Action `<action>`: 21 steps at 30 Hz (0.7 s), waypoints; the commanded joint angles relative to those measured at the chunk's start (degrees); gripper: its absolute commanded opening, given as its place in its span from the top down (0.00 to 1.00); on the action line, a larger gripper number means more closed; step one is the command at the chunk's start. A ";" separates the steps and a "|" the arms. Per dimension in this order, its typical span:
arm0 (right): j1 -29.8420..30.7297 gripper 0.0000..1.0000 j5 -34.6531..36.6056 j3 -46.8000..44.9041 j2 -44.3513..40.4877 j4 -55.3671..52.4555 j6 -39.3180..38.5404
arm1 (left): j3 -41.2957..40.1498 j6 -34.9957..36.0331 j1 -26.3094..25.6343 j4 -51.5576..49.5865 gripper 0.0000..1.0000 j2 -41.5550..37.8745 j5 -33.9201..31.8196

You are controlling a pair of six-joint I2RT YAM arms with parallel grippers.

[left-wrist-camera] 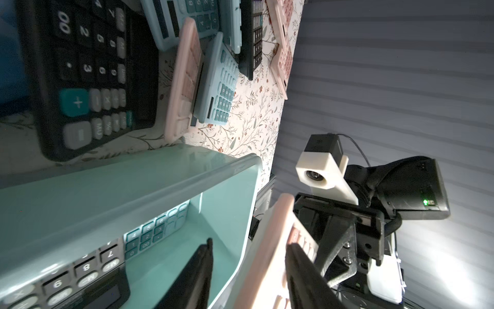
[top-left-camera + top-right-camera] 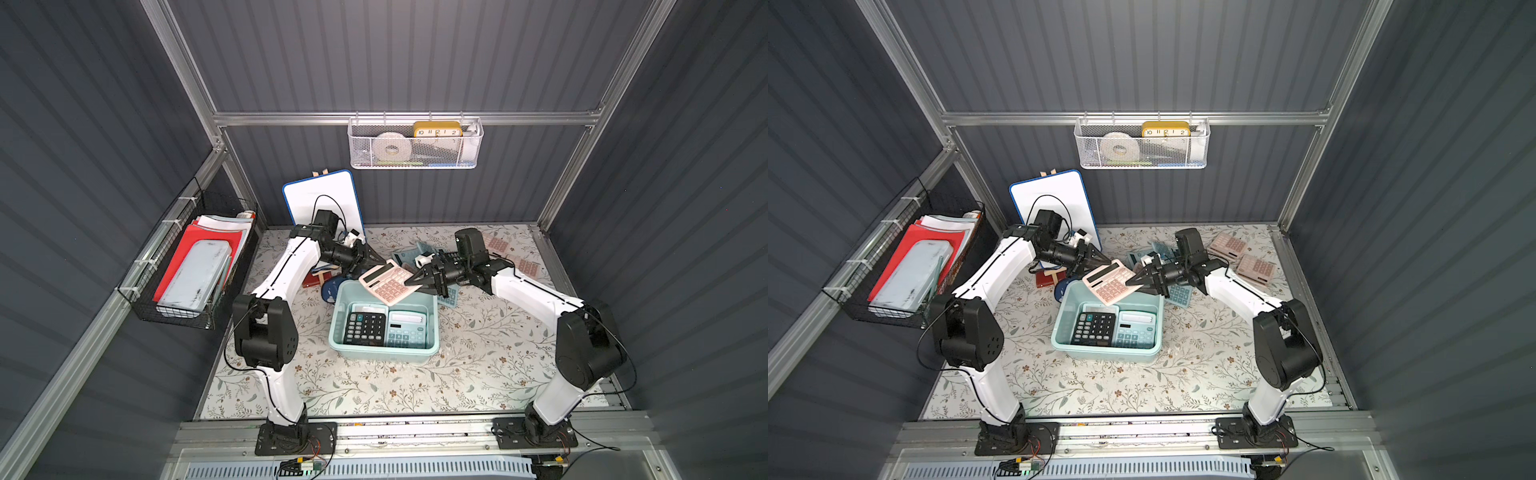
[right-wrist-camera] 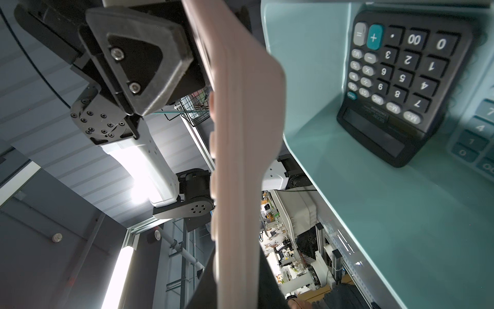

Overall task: Put the calculator in the storage box
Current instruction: Place the calculator in the storage box.

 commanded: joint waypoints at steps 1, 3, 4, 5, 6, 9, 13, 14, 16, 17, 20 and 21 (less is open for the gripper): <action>0.05 1.00 -2.05 1.90 0.33 2.36 0.17 | -1.56 -0.67 0.12 1.50 0.64 -1.64 4.27; 0.07 1.00 -2.08 1.93 0.54 3.33 0.94 | -1.68 -0.67 0.20 1.18 0.71 -1.64 4.14; 0.07 1.00 -2.08 1.92 0.64 3.64 1.09 | -1.65 -0.72 0.21 1.15 0.73 -1.71 4.00; 0.07 1.00 -2.00 1.90 0.60 3.62 1.15 | -1.56 -0.67 0.27 1.07 0.73 -1.69 3.84; 0.02 1.00 -1.91 1.81 0.61 3.74 1.07 | -1.45 -0.68 0.37 1.08 0.75 -1.81 3.91; -0.08 1.00 -1.26 1.64 0.33 3.62 0.88 | -1.02 -0.94 0.95 1.50 0.80 -1.64 4.17; -0.45 0.90 0.08 1.68 0.16 3.65 0.53 | -0.52 -2.05 1.69 2.67 0.87 -1.48 4.63; -0.54 0.87 0.44 1.72 0.02 3.62 0.44 | -0.41 -2.55 1.79 3.14 0.89 -1.50 4.92; -0.72 0.80 1.20 1.75 0.02 3.76 0.39 | 0.08 -3.19 1.88 3.68 0.91 -1.41 4.95; -0.83 0.77 1.55 1.86 -0.02 3.94 0.39 | 0.41 -3.54 1.92 3.79 0.92 -1.22 4.89; -1.05 0.68 2.69 2.07 -0.02 4.21 0.44 | 1.46 -4.50 2.05 4.01 0.94 -0.98 3.85; -1.15 0.65 3.15 2.10 -0.09 4.17 0.44 | 1.74 -4.91 2.03 4.27 0.95 -0.98 3.55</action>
